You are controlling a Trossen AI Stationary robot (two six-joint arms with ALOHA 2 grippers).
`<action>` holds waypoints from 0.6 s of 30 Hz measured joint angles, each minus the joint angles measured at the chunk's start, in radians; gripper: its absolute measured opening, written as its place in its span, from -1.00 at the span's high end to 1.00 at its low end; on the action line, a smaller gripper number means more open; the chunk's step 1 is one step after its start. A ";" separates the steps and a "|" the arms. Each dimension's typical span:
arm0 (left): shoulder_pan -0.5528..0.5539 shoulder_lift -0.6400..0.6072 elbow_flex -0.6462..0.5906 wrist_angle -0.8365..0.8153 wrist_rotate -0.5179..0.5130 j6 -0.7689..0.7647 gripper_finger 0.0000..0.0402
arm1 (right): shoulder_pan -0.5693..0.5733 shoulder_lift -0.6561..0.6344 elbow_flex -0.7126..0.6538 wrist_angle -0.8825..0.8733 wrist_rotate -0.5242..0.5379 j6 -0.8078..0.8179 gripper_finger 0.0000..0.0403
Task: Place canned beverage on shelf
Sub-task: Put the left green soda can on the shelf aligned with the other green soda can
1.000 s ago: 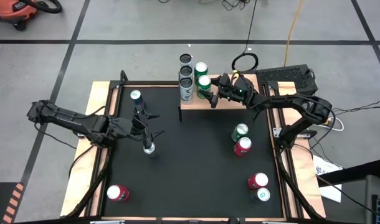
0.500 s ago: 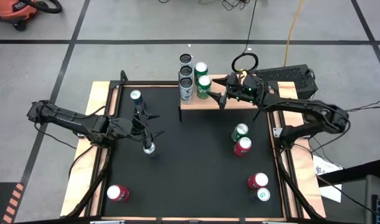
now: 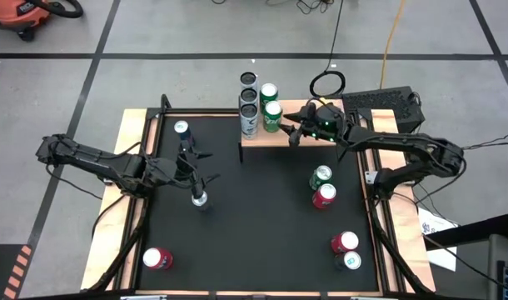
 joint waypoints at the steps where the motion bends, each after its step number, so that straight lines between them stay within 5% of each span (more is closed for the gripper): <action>1: 0.000 0.000 0.000 0.000 0.000 0.000 -0.73 | 0.000 0.010 0.000 0.015 0.002 0.000 0.14; 8: 0.000 0.000 0.000 -0.004 0.000 0.000 -0.73 | -0.002 0.064 0.000 0.090 -0.001 -0.020 0.50; 18: 0.000 0.000 0.000 -0.008 -0.014 0.000 -0.73 | -0.006 0.076 0.000 0.100 0.028 -0.039 0.56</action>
